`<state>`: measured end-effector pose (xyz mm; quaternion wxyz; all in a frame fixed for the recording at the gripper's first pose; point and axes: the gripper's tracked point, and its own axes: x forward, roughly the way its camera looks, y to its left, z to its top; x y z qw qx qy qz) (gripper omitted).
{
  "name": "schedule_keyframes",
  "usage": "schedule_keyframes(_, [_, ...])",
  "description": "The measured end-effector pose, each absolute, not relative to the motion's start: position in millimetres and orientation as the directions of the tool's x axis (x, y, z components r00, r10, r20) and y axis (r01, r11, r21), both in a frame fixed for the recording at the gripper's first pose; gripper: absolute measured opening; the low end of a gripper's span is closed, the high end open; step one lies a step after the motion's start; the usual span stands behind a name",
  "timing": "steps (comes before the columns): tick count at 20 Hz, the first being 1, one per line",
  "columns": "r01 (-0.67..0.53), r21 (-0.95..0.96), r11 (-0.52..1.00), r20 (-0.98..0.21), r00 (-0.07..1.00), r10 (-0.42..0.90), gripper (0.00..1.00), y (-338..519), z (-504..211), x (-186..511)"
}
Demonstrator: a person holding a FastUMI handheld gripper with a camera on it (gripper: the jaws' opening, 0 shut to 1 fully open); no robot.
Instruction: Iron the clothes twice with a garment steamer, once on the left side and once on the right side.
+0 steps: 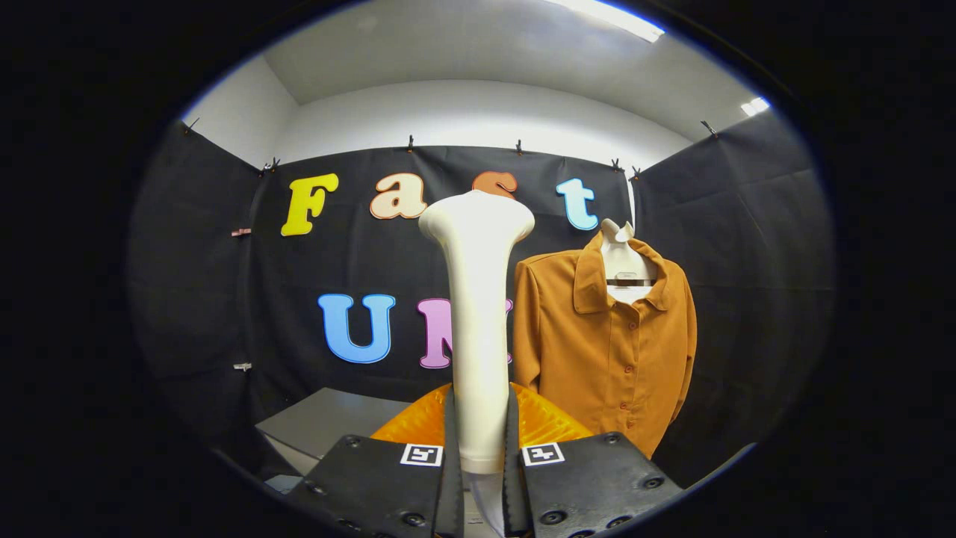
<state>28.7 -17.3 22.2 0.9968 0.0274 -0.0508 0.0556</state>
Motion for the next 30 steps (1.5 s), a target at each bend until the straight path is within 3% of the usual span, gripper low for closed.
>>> schedule_keyframes(30, [-0.096,0.060,0.994,0.067,0.994,0.092,0.24,-18,8,29])
